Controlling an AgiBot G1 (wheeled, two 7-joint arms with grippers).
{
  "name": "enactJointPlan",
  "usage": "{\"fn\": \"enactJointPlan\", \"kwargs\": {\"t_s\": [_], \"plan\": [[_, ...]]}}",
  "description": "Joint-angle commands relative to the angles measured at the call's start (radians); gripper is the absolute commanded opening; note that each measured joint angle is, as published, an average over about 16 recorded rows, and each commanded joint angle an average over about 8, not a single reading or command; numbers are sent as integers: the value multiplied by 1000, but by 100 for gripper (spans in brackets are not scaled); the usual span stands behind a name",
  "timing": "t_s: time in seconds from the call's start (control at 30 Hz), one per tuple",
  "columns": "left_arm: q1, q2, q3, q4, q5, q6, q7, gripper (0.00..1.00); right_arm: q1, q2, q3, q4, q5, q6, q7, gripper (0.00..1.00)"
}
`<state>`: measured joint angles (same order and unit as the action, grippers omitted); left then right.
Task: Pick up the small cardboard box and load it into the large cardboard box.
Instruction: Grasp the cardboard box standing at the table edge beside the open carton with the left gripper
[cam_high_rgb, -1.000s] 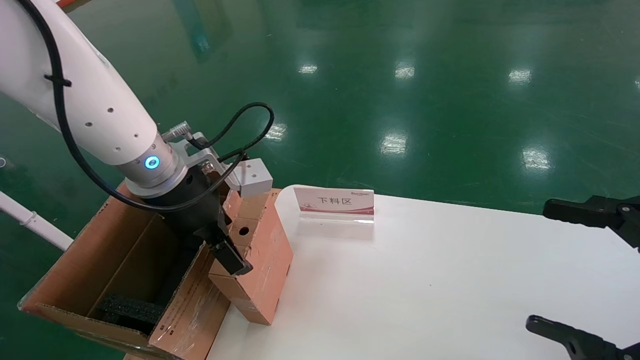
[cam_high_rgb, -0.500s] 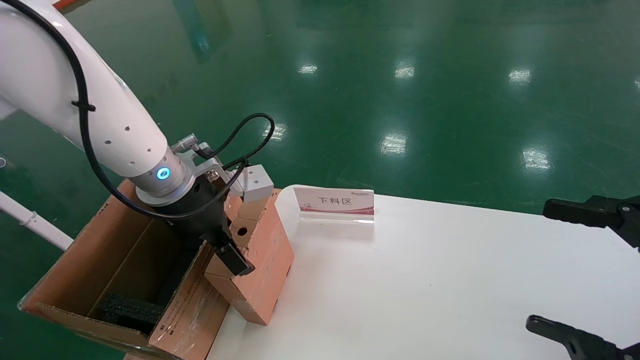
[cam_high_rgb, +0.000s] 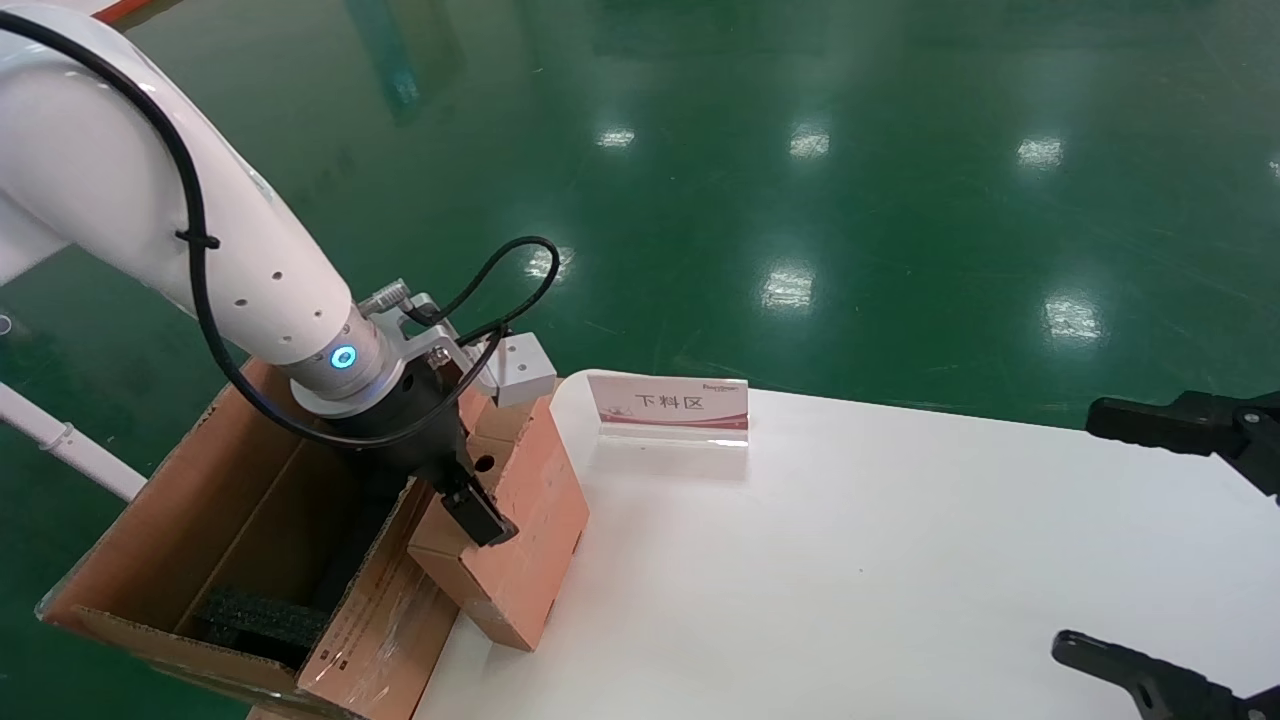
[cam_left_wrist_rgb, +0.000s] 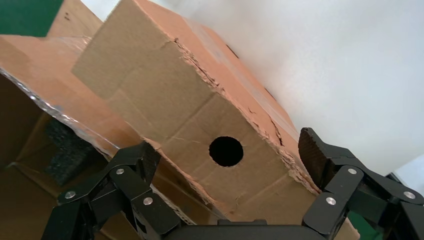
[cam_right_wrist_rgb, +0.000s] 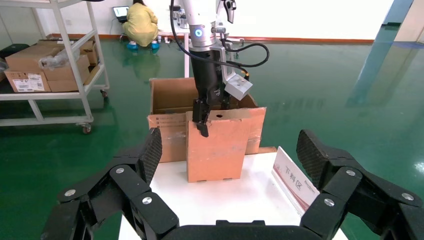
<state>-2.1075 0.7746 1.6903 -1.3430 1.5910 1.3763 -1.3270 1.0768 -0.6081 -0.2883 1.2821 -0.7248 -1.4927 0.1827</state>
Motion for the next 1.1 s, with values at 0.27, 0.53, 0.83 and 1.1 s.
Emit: {"fn": "enactJointPlan", "kwargs": {"t_s": [0.27, 0.53, 0.83, 1.1], "plan": [[5, 2, 2, 0, 8, -8, 3, 53, 0, 0, 0, 0, 0, 0, 0, 100], [4, 2, 2, 1, 4, -4, 3, 0, 0, 0, 0, 0, 0, 0, 0, 6], [3, 1, 2, 1, 2, -2, 2, 0, 0, 0, 0, 0, 0, 0, 0, 0], [3, 1, 1, 1, 2, -1, 2, 0, 0, 0, 0, 0, 0, 0, 0, 0]]}}
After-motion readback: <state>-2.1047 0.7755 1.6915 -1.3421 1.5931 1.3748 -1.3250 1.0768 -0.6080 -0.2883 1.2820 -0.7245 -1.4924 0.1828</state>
